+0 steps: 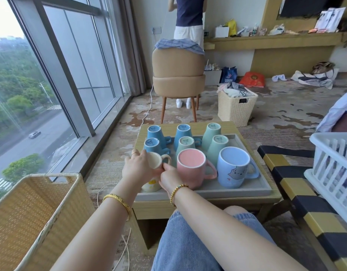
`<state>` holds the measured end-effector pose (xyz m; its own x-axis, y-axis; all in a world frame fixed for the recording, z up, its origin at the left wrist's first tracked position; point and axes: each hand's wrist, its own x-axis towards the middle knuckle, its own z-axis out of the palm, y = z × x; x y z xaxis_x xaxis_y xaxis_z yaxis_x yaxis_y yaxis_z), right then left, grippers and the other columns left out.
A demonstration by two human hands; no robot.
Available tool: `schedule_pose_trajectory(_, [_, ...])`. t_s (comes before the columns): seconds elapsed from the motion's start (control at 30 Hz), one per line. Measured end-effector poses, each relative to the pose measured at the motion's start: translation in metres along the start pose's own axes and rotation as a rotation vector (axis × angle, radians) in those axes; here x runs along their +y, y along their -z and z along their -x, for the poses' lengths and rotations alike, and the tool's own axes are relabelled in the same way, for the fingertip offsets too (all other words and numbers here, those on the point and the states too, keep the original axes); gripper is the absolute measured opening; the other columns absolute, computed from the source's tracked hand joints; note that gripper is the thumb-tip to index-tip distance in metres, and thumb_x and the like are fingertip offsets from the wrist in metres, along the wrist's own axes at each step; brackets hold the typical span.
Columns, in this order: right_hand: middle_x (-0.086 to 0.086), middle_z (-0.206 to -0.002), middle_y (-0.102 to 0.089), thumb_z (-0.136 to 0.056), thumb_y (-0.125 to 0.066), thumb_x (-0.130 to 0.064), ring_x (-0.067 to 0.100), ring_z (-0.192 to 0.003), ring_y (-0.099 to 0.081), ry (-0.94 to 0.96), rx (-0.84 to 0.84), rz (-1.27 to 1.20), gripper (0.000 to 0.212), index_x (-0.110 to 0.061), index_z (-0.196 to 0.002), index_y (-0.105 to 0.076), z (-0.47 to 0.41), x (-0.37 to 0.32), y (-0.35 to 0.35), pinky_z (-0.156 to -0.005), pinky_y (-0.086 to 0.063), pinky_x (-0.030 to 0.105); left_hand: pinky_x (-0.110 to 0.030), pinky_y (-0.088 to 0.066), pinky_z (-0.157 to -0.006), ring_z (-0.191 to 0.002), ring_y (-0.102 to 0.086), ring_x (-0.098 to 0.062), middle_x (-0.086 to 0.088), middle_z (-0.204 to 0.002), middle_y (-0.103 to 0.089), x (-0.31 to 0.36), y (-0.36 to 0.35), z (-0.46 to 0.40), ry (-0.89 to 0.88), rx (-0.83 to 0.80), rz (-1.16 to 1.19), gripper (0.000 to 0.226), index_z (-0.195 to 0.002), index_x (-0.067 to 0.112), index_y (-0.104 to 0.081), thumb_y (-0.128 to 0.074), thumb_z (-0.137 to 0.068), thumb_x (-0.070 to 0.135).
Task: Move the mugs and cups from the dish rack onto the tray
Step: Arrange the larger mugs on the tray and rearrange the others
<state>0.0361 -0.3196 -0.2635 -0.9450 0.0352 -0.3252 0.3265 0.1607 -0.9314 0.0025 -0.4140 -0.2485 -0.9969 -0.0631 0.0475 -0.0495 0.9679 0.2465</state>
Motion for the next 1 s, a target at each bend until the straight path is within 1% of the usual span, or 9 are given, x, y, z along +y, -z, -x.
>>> schedule_pose_trajectory(0.17, [0.010,-0.119,-0.058,-0.070,-0.033,-0.009,0.029,-0.110,-0.054,-0.001,0.001,0.031,0.058,-0.024,-0.121,-0.055,-0.005,0.004,0.000,-0.102,-0.044,0.045,-0.034,-0.043,-0.082,-0.115,-0.040,-0.030,-0.006,-0.124,-0.041,-0.001,0.001,-0.003,0.000,-0.014,-0.019,0.087,-0.122,0.016,-0.045,-0.054,-0.062,0.077])
schedule_pose_trajectory(0.37, [0.008,-0.121,-0.059,-0.083,-0.034,-0.004,0.025,-0.110,-0.053,0.015,-0.021,0.080,0.054,-0.024,-0.130,-0.051,0.012,-0.004,0.007,-0.100,-0.044,0.036,-0.036,-0.045,-0.087,-0.117,-0.040,-0.030,-0.006,-0.126,-0.040,-0.003,0.003,-0.002,-0.011,-0.035,-0.029,0.092,-0.124,0.016,-0.045,-0.055,-0.059,0.080])
schedule_pose_trajectory(0.5, [0.006,-0.103,-0.060,-0.089,-0.036,-0.001,0.017,-0.090,-0.053,0.100,-0.009,0.078,0.038,-0.011,-0.117,-0.060,0.021,-0.010,0.016,-0.071,-0.042,0.020,-0.037,-0.041,-0.094,-0.116,-0.043,-0.031,-0.013,-0.124,-0.046,-0.002,0.012,-0.003,-0.035,-0.122,-0.059,0.093,-0.125,0.010,-0.045,-0.054,-0.064,0.079])
schedule_pose_trajectory(0.57, [0.007,-0.105,-0.063,-0.087,-0.035,0.003,0.018,-0.097,-0.058,0.195,0.082,0.031,0.038,-0.008,-0.113,-0.061,0.028,-0.017,0.023,-0.083,-0.050,0.029,-0.038,-0.044,-0.092,-0.112,-0.049,-0.031,-0.017,-0.121,-0.054,-0.002,0.020,-0.006,-0.012,-0.089,0.070,0.079,-0.123,0.007,-0.051,-0.046,-0.077,0.071])
schedule_pose_trajectory(0.63, [0.004,-0.104,-0.065,-0.084,-0.032,0.007,0.017,-0.100,-0.060,0.266,0.192,-0.055,0.041,-0.009,-0.109,-0.061,0.028,-0.027,0.031,-0.095,-0.050,0.039,-0.036,-0.048,-0.077,-0.098,-0.057,-0.029,-0.018,-0.115,-0.061,-0.003,0.029,-0.007,0.031,0.054,0.321,0.052,-0.115,0.007,-0.058,-0.040,-0.092,0.049])
schedule_pose_trajectory(0.7, [-0.002,-0.091,-0.063,-0.083,-0.031,0.007,0.015,-0.092,-0.060,0.319,0.290,-0.078,0.038,-0.013,-0.098,-0.060,0.020,-0.038,0.042,-0.092,-0.051,0.037,-0.030,-0.042,-0.067,-0.087,-0.057,-0.027,-0.017,-0.109,-0.065,-0.001,0.036,-0.008,0.047,0.181,0.434,0.032,-0.104,0.008,-0.061,-0.038,-0.094,0.028])
schedule_pose_trajectory(0.73, [-0.001,-0.091,-0.062,-0.083,-0.031,0.006,0.016,-0.093,-0.060,0.341,0.316,-0.050,0.037,-0.015,-0.095,-0.059,0.016,-0.044,0.048,-0.090,-0.050,0.033,-0.029,-0.041,-0.071,-0.093,-0.058,-0.028,-0.015,-0.112,-0.065,0.002,0.037,-0.009,0.041,0.206,0.443,0.031,-0.109,0.010,-0.061,-0.038,-0.094,0.022])
schedule_pose_trajectory(0.83, [0.006,-0.109,-0.064,-0.086,-0.033,0.005,0.021,-0.104,-0.059,0.379,0.347,0.133,0.037,-0.011,-0.106,-0.060,-0.007,-0.062,0.071,-0.086,-0.043,0.026,-0.027,-0.038,-0.079,-0.111,-0.056,-0.026,-0.011,-0.124,-0.060,0.020,0.038,-0.017,-0.004,0.223,0.450,0.036,-0.124,0.013,-0.056,-0.040,-0.092,0.014])
schedule_pose_trajectory(1.0, [0.008,-0.132,-0.055,-0.089,-0.035,0.001,0.025,-0.118,-0.054,0.270,0.377,0.316,0.042,-0.011,-0.126,-0.051,-0.054,-0.070,0.106,-0.094,-0.044,0.033,-0.030,-0.043,-0.084,-0.113,-0.055,-0.028,-0.012,-0.128,-0.057,0.054,0.031,-0.044,-0.136,0.164,0.381,0.039,-0.129,0.013,-0.052,-0.039,-0.092,0.008])
